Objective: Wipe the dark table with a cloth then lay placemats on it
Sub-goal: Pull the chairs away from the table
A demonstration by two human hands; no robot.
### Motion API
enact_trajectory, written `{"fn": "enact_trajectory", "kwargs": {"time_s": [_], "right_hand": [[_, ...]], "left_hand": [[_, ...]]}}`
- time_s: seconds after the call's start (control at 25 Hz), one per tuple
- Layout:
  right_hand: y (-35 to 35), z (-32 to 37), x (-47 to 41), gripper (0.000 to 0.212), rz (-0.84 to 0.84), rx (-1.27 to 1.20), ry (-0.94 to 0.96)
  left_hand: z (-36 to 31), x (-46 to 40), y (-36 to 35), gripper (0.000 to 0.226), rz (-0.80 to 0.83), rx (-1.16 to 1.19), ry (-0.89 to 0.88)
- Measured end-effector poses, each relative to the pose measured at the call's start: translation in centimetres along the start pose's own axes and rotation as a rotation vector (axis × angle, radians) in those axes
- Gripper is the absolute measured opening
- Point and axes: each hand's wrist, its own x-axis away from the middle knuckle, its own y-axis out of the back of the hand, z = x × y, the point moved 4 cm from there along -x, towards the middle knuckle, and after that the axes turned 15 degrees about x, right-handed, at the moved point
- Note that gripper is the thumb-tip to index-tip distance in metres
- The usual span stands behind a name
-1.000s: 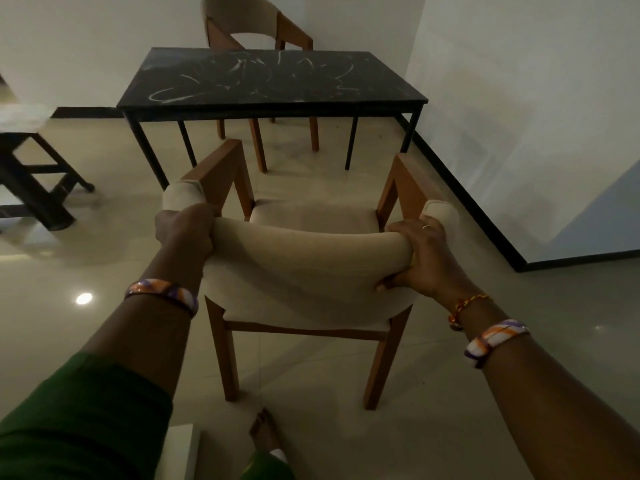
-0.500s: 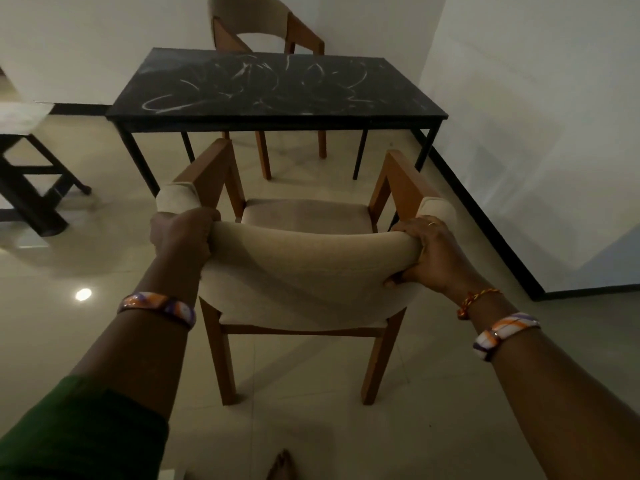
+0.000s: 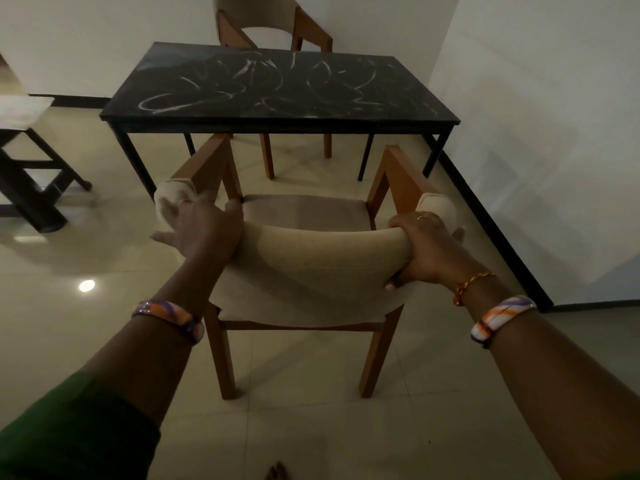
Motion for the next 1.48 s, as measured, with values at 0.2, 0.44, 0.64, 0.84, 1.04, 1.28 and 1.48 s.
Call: {"fn": "enact_trajectory", "kwargs": {"time_s": [0.2, 0.44, 0.64, 0.84, 1.04, 1.28, 1.48], "right_hand": [[0.2, 0.3, 0.2, 0.094, 0.034, 0.066, 0.002], [0.5, 3.7, 0.9, 0.088, -0.089, 0.066, 0.174], [0.7, 5.0, 0.6, 0.095, -0.49, -0.1, 0.154], [0.4, 4.8, 0.6, 0.073, -0.607, -0.163, 0.102], [0.2, 3.9, 1.4, 0.065, -0.652, -0.192, 0.132], [-0.1, 2.5, 1.4, 0.062, -0.759, -0.14, 0.193], [-0.6, 2.1, 0.5, 0.057, -0.877, -0.145, 0.181]], "left_hand": [[-1.6, 3.5, -0.8, 0.042, 0.194, -0.088, -0.402], [-3.2, 6.0, -0.6, 0.064, 0.434, -0.266, -0.585], [-3.2, 6.0, -0.4, 0.066, 0.486, -0.347, -0.602], [-3.6, 7.3, -0.7, 0.064, 0.355, -0.288, -0.595], [-3.1, 8.3, -0.8, 0.065, 0.338, -0.262, -0.651], [-3.1, 8.3, -0.6, 0.085, 0.334, -0.366, -0.767], [-3.2, 7.4, -1.3, 0.105, 0.297, -0.418, -0.868]]}}
